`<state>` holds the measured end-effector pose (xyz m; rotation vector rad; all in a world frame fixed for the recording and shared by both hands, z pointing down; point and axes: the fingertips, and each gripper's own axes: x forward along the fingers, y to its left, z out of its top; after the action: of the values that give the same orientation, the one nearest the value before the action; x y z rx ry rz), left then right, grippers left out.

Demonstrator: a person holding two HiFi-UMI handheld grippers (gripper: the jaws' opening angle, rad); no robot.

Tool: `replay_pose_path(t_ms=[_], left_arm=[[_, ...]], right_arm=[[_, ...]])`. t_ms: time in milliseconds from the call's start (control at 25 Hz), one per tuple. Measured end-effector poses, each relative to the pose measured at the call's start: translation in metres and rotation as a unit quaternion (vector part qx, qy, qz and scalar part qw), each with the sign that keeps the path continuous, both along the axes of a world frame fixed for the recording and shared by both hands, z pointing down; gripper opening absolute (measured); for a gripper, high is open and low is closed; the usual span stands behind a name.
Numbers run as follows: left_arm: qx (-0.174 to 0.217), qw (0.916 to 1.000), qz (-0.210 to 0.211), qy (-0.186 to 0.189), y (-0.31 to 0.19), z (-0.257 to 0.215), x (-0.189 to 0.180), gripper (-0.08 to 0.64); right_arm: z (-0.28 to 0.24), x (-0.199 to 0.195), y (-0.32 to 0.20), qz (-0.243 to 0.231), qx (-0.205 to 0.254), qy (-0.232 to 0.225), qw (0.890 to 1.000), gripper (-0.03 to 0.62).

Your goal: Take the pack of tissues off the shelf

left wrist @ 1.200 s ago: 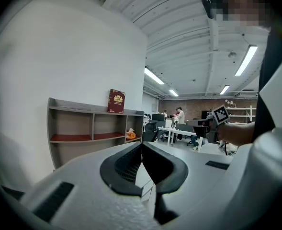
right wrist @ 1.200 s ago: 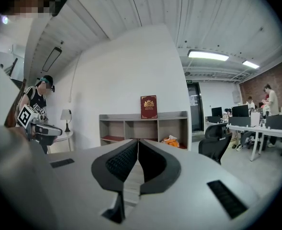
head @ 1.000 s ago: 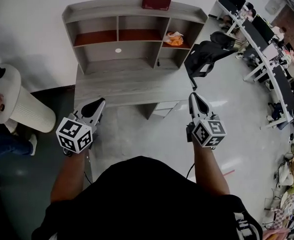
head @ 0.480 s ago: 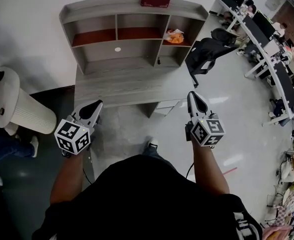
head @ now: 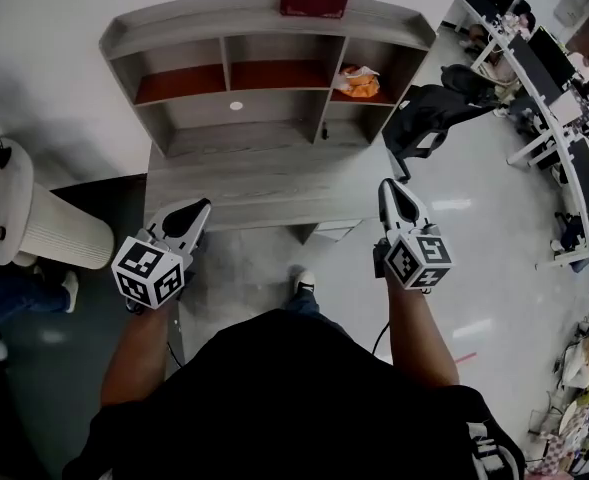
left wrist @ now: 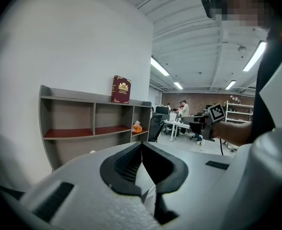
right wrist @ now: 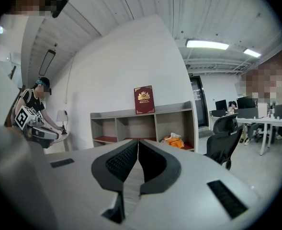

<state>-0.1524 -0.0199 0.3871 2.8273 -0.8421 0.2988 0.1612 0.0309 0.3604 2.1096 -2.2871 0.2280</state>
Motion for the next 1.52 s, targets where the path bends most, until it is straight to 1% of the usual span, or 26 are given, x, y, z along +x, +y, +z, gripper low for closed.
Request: replay_pose_path(t_ms=[160, 400, 880, 1200, 1360, 1520], left_arm=[[-0.010, 0.9999, -0.008, 0.004, -0.038, 0.004, 0.036, 0.017], [-0.022, 0.9997, -0.009, 0.003, -0.085, 0.014, 0.086, 0.017], [-0.036, 0.9988, -0.034, 0.001, -0.147, 0.025, 0.145, 0.017], [-0.041, 0.9978, -0.051, -0.005, -0.167, 0.031, 0.177, 0.017], [-0.043, 0.9980, -0.043, -0.015, -0.167, 0.030, 0.195, 0.017], [-0.040, 0.9982, -0.042, -0.017, -0.165, 0.026, 0.199, 0.017]], right_arm=[[0.005, 0.031, -0.047, -0.010, -0.007, -0.001, 1.000, 0.015], [0.014, 0.075, -0.108, -0.021, -0.021, 0.000, 1.000, 0.015], [0.030, 0.133, -0.192, -0.053, -0.038, 0.003, 0.998, 0.015], [0.040, 0.161, -0.224, -0.073, -0.040, -0.003, 0.997, 0.015], [0.041, 0.172, -0.233, -0.075, -0.036, -0.010, 0.996, 0.015], [0.039, 0.174, -0.232, -0.079, -0.033, -0.010, 0.996, 0.015]])
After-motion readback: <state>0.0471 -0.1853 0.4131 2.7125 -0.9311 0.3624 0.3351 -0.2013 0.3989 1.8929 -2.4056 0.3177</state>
